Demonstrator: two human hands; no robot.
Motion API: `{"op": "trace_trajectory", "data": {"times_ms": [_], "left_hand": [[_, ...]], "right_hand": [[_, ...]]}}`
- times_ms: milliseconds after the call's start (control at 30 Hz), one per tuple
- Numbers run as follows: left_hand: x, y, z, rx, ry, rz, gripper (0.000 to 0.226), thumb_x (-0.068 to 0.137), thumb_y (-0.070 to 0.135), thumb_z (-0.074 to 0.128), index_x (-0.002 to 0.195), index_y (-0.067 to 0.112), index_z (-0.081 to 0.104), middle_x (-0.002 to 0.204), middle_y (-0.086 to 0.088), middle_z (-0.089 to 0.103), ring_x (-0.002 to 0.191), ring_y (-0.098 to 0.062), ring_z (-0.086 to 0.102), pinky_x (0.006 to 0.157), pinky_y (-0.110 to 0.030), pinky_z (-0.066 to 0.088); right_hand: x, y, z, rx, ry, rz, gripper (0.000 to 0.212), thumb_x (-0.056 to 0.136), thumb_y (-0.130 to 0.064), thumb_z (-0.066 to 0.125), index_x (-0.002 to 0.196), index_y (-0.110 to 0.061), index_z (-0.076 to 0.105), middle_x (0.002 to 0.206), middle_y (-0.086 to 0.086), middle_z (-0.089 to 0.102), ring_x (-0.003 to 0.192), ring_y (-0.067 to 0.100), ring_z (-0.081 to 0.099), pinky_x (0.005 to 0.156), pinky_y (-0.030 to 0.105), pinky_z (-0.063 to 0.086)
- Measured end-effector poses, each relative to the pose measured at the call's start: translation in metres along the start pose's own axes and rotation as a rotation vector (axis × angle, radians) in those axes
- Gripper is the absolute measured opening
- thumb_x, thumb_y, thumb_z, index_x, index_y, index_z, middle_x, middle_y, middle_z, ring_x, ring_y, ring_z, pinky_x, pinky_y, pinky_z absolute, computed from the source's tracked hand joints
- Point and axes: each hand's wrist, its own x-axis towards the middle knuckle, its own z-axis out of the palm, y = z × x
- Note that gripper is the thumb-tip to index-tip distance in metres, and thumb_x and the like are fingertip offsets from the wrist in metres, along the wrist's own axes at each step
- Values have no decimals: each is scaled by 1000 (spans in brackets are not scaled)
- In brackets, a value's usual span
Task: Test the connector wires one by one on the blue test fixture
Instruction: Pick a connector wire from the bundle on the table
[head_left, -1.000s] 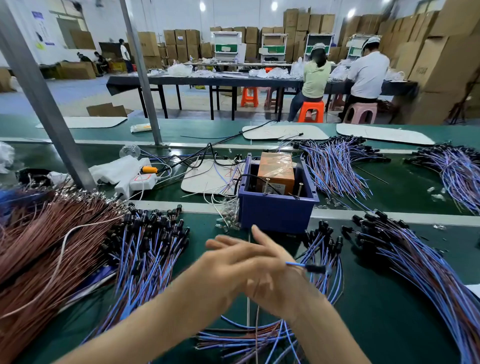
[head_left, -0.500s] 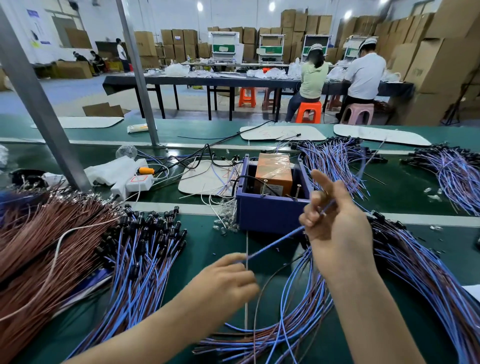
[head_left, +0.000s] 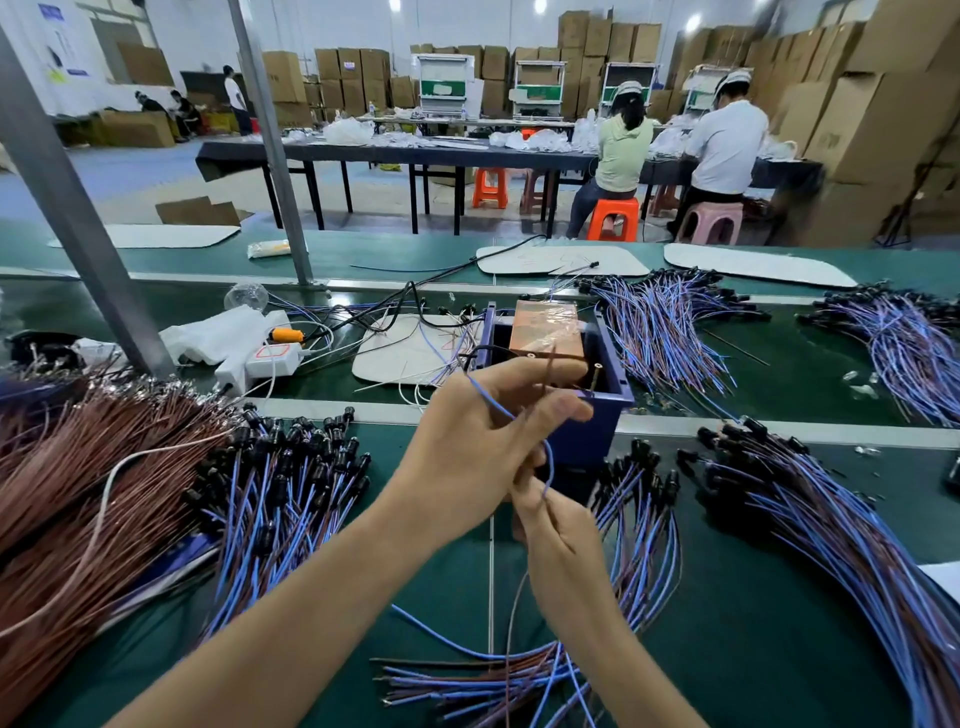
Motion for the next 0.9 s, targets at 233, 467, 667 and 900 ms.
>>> {"op": "trace_trajectory", "data": {"times_ms": [233,467,667,900], "left_hand": [[-4,-24,-8,-132,77,-114,17,87,-3,57,88,9,69,71,-1,71,57,-6,61,57,-18,55],[9,-47,-4,-80,103,-156,14,86,-2,61,91,8,70,58,4,64,50,-5,57,52,-14,49],[24,-66,-4,-122,164,-204,27,86,-6,61,105,13,68,78,5,70,72,-4,68,74,-13,53],[41,-91,-11,165,300,-225,23,90,4,61,73,18,67,58,6,64,48,-11,64,51,-17,52]], "right_hand": [[2,8,-16,45,-78,37,16,96,-19,55,91,-26,68,61,1,55,58,13,49,60,31,40],[24,-8,-18,297,218,-61,26,86,-3,66,106,-19,64,80,2,72,70,12,70,66,18,53],[42,5,-28,313,523,61,25,88,-6,64,76,-27,72,55,-8,57,50,8,44,49,21,40],[64,26,-49,240,750,180,18,88,-18,68,72,-26,66,64,-5,57,53,4,46,50,11,41]]}}
